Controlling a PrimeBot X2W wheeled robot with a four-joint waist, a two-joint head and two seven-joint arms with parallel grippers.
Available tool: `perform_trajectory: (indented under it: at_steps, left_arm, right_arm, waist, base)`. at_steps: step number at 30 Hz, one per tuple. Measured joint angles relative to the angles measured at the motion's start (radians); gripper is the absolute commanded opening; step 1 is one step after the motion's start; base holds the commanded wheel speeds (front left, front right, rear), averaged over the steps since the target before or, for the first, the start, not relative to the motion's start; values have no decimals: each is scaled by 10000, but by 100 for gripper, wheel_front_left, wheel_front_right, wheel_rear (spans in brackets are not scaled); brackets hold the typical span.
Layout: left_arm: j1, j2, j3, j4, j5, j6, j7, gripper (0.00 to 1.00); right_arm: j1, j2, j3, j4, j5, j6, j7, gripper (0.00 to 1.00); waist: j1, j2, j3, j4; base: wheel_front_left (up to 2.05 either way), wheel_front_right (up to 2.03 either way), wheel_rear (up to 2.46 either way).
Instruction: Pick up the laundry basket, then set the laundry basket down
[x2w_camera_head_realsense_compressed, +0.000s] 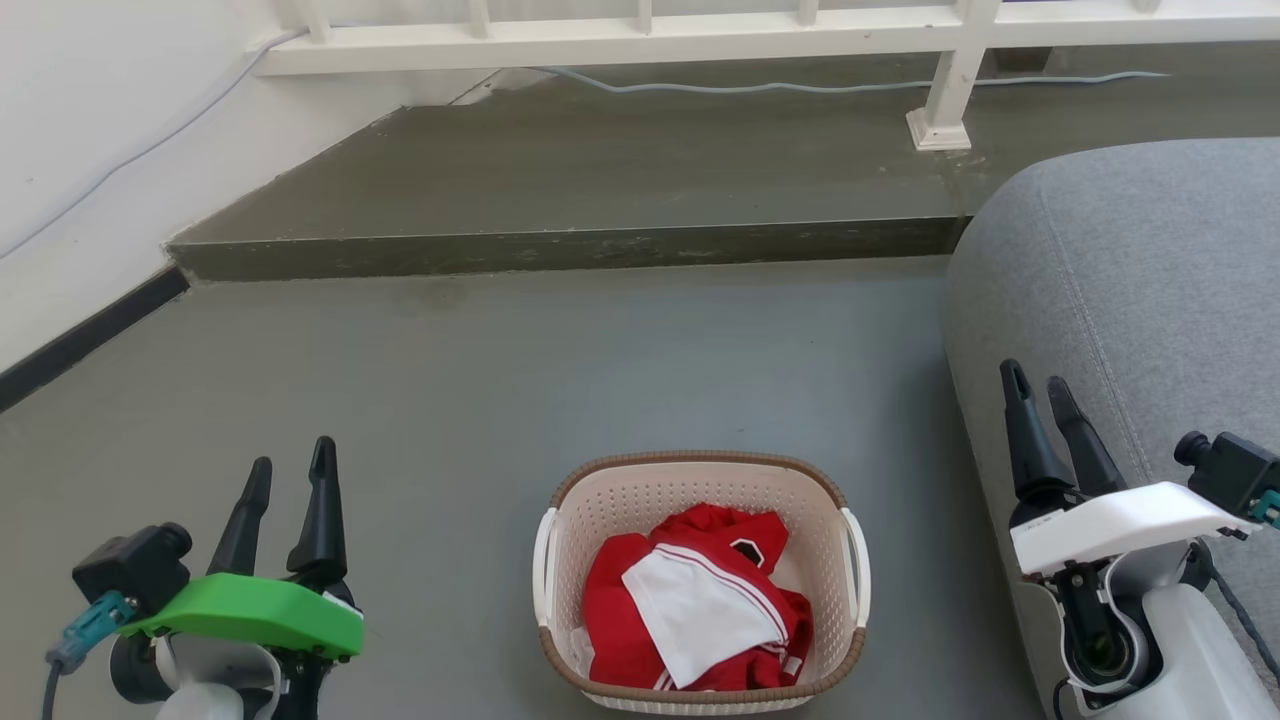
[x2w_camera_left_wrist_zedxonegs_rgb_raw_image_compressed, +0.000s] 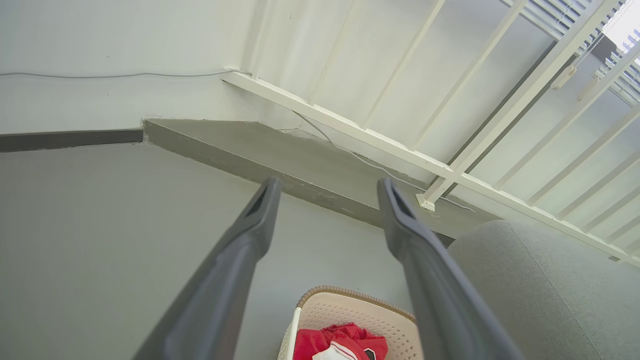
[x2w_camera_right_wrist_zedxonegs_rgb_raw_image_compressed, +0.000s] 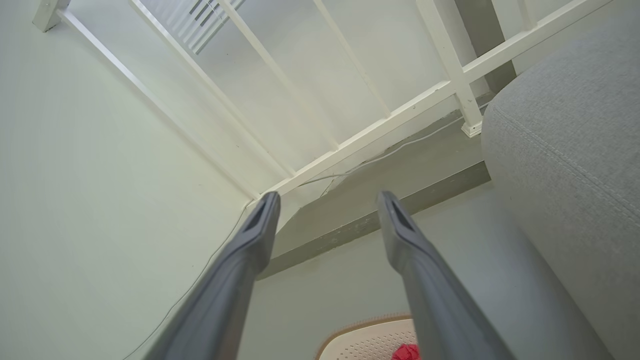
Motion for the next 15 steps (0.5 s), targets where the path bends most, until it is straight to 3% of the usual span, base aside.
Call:
perform_trajectory:
  at_steps: [15]
  left_arm:
    - [-11,-65,-84,-221,2176,0,-566,100]
  right_arm:
    - [-110,148,155,-52,-2159,2,-546,100]
  waist:
    - [0,0,11,24]
  base:
    - [0,0,0]
